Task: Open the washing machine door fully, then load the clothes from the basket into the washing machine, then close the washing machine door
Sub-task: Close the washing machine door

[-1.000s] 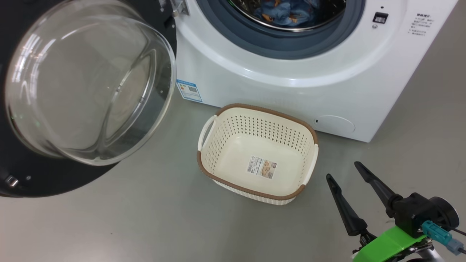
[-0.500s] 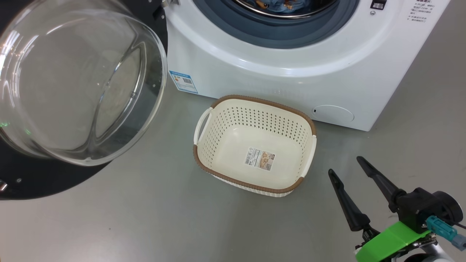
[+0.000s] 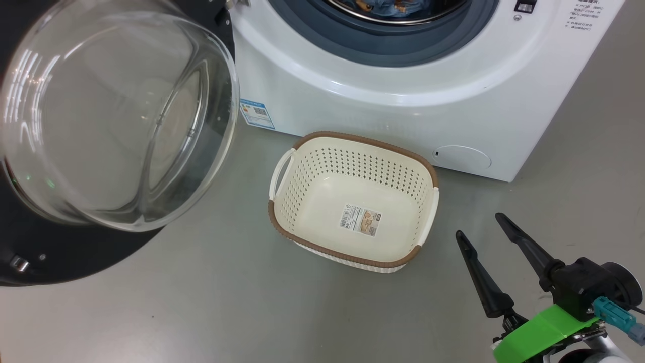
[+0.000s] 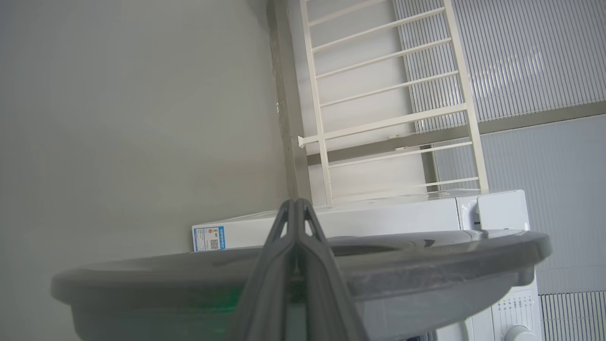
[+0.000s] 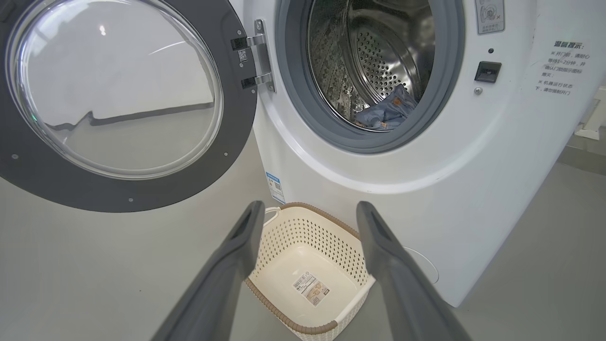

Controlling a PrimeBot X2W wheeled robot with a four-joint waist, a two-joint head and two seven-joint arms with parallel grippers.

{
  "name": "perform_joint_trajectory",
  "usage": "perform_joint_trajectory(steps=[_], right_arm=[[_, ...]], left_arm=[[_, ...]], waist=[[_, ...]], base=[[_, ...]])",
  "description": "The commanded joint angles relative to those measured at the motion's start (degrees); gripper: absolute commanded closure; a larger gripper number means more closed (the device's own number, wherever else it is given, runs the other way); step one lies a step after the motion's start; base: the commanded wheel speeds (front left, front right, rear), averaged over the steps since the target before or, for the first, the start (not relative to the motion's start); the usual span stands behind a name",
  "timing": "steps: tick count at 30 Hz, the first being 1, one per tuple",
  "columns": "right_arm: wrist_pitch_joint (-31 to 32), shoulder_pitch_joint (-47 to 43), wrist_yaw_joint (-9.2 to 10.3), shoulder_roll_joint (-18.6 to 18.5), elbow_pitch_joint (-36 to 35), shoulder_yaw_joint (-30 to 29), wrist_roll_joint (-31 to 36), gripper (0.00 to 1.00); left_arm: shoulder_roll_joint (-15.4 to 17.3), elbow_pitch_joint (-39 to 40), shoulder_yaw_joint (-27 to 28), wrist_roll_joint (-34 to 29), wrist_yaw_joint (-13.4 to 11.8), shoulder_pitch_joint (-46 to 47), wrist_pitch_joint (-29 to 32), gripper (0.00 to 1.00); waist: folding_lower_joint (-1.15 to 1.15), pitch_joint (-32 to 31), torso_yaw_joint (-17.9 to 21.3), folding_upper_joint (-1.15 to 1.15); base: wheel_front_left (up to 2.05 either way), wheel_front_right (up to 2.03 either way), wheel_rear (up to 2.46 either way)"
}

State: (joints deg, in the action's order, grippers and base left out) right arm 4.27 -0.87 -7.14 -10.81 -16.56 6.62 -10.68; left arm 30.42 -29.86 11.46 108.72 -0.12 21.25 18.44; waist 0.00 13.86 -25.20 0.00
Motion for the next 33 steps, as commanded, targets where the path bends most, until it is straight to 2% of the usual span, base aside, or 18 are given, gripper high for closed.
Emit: perform_joint_trajectory(steps=[1,19,25,33], right_arm=[[-0.3,1.4,-0.35,0.1,-1.6,1.1,-0.2,0.0],[-1.8,0.9,-0.35,1.9,-0.9,-0.2,0.0,0.0],[-2.7,-0.3,-0.35,3.5,0.0,-0.7,0.4,0.0],[-3.7,-1.4,-0.35,4.8,0.9,-1.3,0.7,0.0]], left_arm=[[2.5,2.5,1.5,0.9,1.2,-0.2,2.0,1.0],[-0.8,11.8,0.7,2.9,4.4,-8.2,8.3,1.0],[-1.8,16.7,-0.1,2.9,5.3,-12.3,10.8,1.0],[-5.1,22.8,-2.6,3.4,6.1,-16.4,13.6,1.0]], waist=[[0.0,-0.1,-0.1,0.0],[0.0,-1.4,-0.2,0.0],[0.0,-3.5,1.0,0.0],[0.0,-5.4,2.9,0.0]], base=[[0.0,0.0,0.0],[0.0,0.0,0.0],[0.0,0.0,0.0],[0.0,0.0,0.0]])
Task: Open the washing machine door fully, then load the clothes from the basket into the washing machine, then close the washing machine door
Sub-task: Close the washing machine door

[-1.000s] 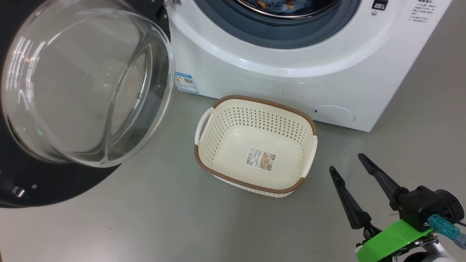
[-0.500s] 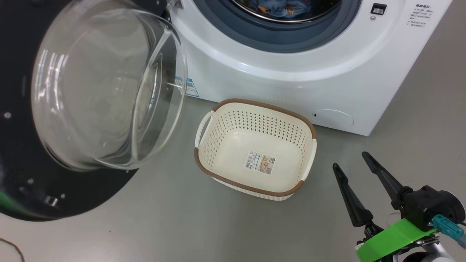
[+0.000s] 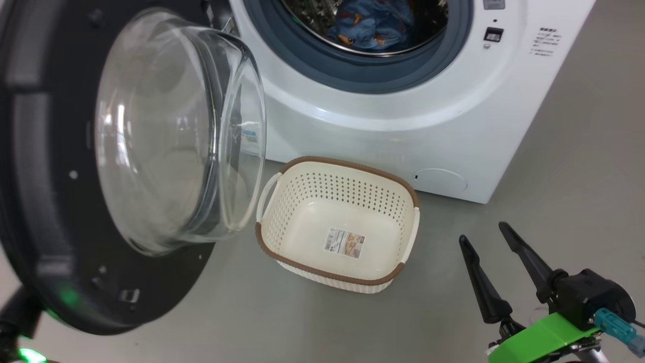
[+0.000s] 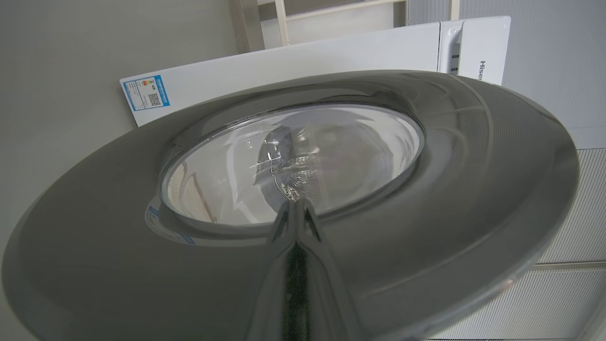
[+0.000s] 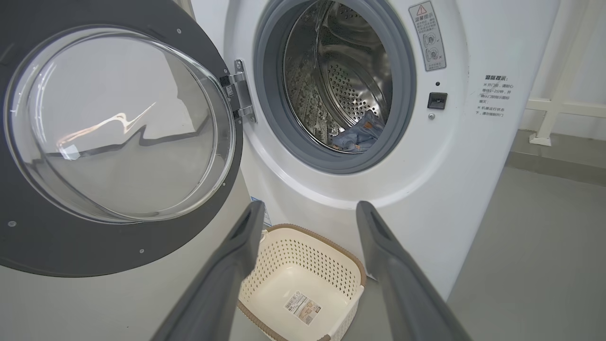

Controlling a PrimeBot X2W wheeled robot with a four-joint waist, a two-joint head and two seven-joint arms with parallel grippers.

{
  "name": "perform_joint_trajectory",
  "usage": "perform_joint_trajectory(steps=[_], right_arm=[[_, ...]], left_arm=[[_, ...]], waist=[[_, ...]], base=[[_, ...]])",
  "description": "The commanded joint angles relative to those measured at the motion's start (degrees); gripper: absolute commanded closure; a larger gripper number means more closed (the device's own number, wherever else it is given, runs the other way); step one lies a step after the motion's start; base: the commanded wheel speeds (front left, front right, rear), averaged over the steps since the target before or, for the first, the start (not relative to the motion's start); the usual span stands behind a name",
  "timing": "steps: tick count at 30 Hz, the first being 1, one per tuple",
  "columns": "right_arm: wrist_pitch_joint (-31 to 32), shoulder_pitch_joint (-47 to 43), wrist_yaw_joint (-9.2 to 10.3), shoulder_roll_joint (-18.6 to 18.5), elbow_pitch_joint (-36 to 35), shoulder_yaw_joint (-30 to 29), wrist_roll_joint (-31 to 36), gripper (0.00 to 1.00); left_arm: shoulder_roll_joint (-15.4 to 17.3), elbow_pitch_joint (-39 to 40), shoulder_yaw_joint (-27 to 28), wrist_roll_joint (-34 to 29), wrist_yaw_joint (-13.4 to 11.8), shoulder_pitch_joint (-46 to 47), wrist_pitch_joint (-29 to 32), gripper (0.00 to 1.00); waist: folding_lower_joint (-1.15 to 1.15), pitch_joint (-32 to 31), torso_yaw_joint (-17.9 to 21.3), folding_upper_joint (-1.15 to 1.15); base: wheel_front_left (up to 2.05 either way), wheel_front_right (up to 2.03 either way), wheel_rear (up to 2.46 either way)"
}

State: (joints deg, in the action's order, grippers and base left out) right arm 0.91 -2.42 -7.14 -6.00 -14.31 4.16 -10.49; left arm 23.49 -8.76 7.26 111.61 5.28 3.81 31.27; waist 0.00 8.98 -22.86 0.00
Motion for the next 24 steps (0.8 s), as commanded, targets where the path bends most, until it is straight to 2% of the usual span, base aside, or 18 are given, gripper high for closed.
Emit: perform_joint_trajectory(steps=[1,6,11,24], right_arm=[[-0.4,0.0,-0.35,0.2,-1.2,1.1,0.6,0.0],[-0.9,-0.1,-0.35,0.8,-0.9,1.2,0.8,0.0],[-1.5,0.3,-0.35,1.4,-0.4,1.5,0.6,0.0],[-4.4,1.5,-0.35,2.5,2.4,1.8,0.2,0.0]], left_arm=[[1.5,2.3,1.3,0.6,0.8,0.8,1.1,1.0],[0.2,4.5,-0.9,0.9,0.7,0.4,3.2,1.0],[-0.5,8.2,-3.4,0.0,-0.6,0.3,4.2,1.0],[-1.7,11.3,-7.0,-1.3,-3.0,2.4,5.4,1.0]], waist=[[0.0,-0.8,0.8,0.0],[0.0,-1.3,2.7,0.0],[0.0,-1.3,5.2,0.0],[0.0,-1.5,13.8,0.0]], base=[[0.0,0.0,0.0],[0.0,0.0,0.0],[0.0,0.0,0.0],[0.0,0.0,0.0]])
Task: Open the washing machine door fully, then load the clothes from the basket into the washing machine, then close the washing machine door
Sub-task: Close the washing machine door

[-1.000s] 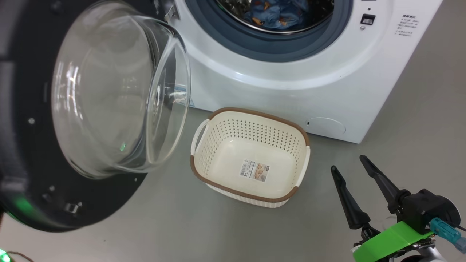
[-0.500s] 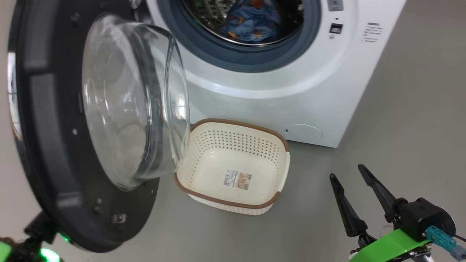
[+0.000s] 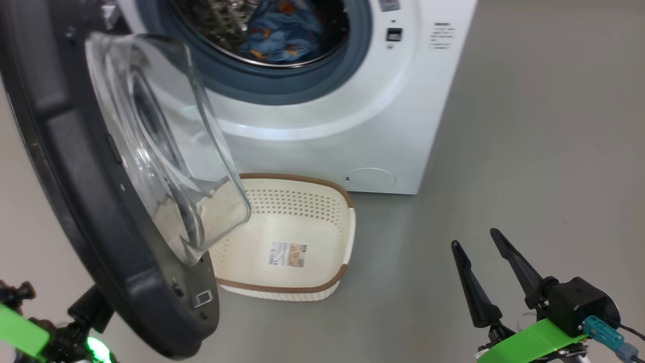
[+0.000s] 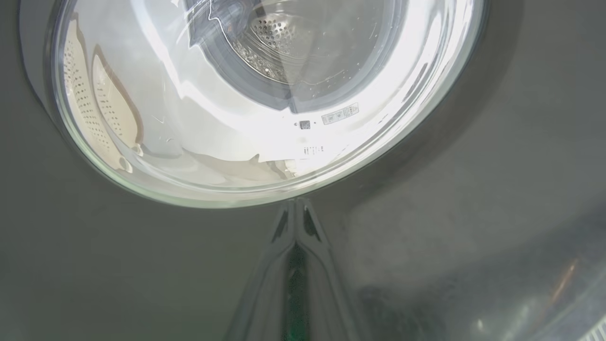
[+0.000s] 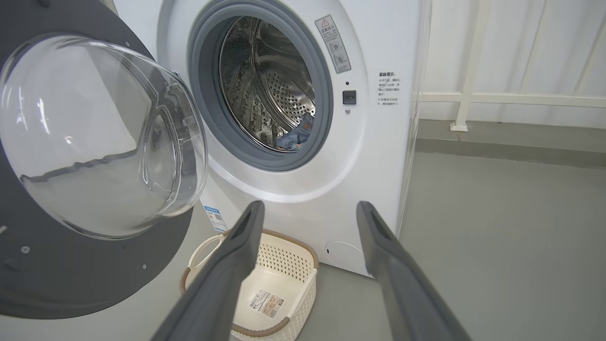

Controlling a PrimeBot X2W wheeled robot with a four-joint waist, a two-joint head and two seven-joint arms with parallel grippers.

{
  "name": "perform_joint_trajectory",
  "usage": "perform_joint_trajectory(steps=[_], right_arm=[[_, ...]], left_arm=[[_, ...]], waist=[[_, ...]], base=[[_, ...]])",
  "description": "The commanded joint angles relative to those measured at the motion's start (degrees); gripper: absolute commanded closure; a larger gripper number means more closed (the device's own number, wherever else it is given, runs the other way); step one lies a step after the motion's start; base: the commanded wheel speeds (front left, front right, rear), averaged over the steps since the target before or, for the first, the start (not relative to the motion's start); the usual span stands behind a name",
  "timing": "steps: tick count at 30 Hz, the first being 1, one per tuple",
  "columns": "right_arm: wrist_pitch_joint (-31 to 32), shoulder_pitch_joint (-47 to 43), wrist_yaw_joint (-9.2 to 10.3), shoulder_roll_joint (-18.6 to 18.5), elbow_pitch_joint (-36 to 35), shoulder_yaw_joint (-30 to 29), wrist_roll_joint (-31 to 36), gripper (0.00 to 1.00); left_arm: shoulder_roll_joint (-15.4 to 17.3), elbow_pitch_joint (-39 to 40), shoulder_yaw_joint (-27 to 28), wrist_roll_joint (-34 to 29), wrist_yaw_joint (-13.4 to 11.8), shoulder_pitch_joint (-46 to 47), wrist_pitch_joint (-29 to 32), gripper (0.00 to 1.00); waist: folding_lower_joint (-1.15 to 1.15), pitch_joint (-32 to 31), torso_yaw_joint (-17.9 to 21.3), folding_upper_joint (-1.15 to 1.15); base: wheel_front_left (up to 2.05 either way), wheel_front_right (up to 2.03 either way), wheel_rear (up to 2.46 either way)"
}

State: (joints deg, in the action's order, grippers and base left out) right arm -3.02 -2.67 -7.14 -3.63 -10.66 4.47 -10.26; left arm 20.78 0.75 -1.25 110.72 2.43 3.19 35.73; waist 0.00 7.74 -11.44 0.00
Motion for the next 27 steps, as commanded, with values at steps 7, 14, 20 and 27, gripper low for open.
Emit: perform_joint_trajectory(steps=[7,14,20,27], right_arm=[[-1.5,2.5,-0.35,0.4,0.1,2.5,-0.3,0.0],[-2.5,3.2,-0.35,0.6,1.1,2.9,-0.6,0.0],[-3.3,4.1,-0.35,0.7,2.1,3.4,-1.1,0.0],[-4.3,5.7,-0.35,0.7,3.0,4.3,-2.0,0.0]], left_arm=[[0.3,0.3,0.6,-0.8,-0.8,5.1,1.0,1.0],[0.1,-1.5,0.1,-1.5,-2.1,8.6,0.7,1.0],[-1.1,-4.1,0.1,-1.5,-2.2,12.3,0.1,1.0],[-3.2,-8.0,0.3,-1.8,-1.5,17.1,-1.8,1.0]], waist=[[0.0,-0.3,6.4,0.0],[0.0,0.2,10.8,0.0],[0.0,1.3,14.1,0.0],[0.0,3.4,17.3,0.0]], base=[[0.0,0.0,0.0],[0.0,0.0,0.0],[0.0,0.0,0.0],[0.0,0.0,0.0]])
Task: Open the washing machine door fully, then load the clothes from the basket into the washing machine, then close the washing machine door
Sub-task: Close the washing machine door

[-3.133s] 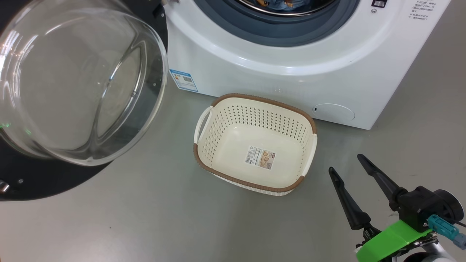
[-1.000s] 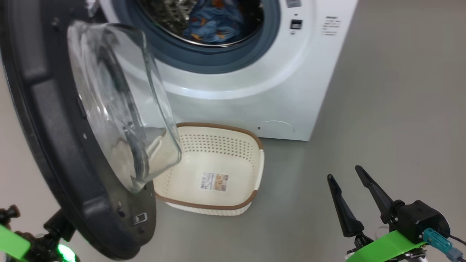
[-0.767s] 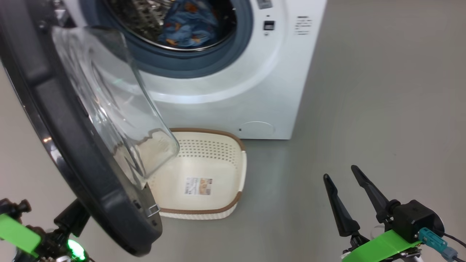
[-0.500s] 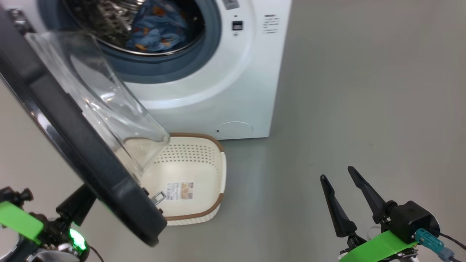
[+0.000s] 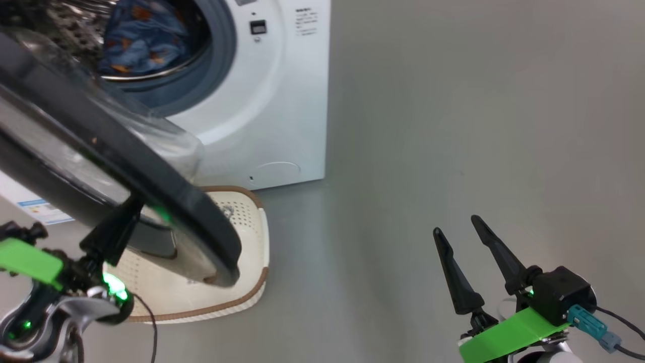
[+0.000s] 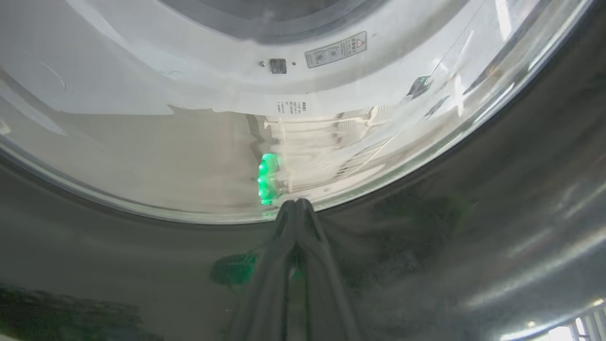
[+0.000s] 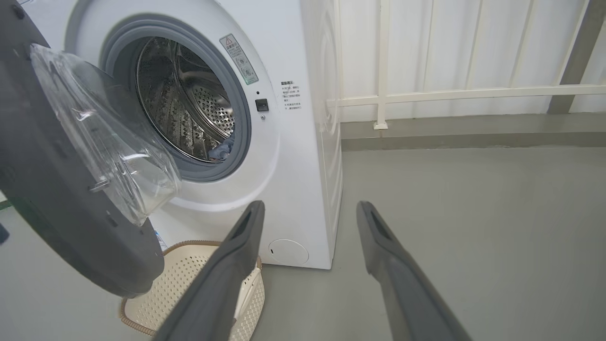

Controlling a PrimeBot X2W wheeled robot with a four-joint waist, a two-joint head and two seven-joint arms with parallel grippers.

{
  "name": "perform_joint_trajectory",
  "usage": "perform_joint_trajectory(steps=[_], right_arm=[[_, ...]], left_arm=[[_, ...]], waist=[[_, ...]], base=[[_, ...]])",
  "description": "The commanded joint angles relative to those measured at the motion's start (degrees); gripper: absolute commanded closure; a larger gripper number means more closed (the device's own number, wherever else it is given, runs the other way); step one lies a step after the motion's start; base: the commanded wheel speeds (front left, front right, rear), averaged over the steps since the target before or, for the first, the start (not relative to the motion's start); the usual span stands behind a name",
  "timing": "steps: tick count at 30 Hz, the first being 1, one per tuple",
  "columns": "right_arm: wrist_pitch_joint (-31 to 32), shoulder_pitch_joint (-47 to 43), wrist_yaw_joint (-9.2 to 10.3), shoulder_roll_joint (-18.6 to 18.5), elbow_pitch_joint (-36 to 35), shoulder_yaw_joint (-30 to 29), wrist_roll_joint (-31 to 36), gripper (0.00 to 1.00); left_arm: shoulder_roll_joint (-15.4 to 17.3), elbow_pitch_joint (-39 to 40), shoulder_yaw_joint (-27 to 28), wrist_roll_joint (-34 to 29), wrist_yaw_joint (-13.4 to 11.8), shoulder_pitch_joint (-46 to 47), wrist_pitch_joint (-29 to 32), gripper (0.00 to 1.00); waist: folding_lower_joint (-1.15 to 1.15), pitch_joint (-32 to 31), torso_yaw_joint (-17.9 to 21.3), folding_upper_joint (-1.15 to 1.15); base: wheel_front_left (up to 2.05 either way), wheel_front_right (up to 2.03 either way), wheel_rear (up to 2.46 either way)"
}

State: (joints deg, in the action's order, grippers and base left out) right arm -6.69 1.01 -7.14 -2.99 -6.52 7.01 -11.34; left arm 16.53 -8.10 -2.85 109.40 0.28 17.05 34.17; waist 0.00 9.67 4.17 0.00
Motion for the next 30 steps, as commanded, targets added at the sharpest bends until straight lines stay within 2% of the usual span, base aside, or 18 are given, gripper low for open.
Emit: perform_joint_trajectory(steps=[1,10,17,24,30], right_arm=[[-0.8,2.1,-0.35,0.1,-0.9,1.8,-1.1,0.0],[-1.9,3.1,-0.35,0.1,1.0,2.5,-1.6,0.0],[-2.1,3.1,-0.35,0.1,1.7,2.1,-1.5,0.0],[-2.1,2.4,-0.35,0.1,2.0,1.7,-1.2,0.0],[-1.9,1.5,-0.35,0.1,1.8,1.1,-0.3,0.0]], left_arm=[[0.8,0.1,1.8,-0.7,0.8,4.0,-0.4,1.0],[-0.7,-6.2,1.1,-1.7,2.3,9.2,-0.7,1.0],[-1.3,-8.2,1.8,-1.1,4.2,9.1,-0.1,1.0],[-2.4,-5.9,3.6,-0.4,6.2,4.5,0.0,1.0],[-4.9,-0.7,7.7,0.0,7.1,-2.3,-1.8,1.0]], waist=[[0.0,1.6,2.0,0.0],[0.0,1.6,4.2,0.0],[0.0,1.0,4.5,0.0],[0.0,0.1,4.3,0.0],[0.0,-0.6,3.4,0.0]], base=[[0.0,0.0,0.0],[0.0,0.0,0.0],[0.0,0.0,0.0],[0.0,0.0,0.0],[0.0,0.0,0.0]])
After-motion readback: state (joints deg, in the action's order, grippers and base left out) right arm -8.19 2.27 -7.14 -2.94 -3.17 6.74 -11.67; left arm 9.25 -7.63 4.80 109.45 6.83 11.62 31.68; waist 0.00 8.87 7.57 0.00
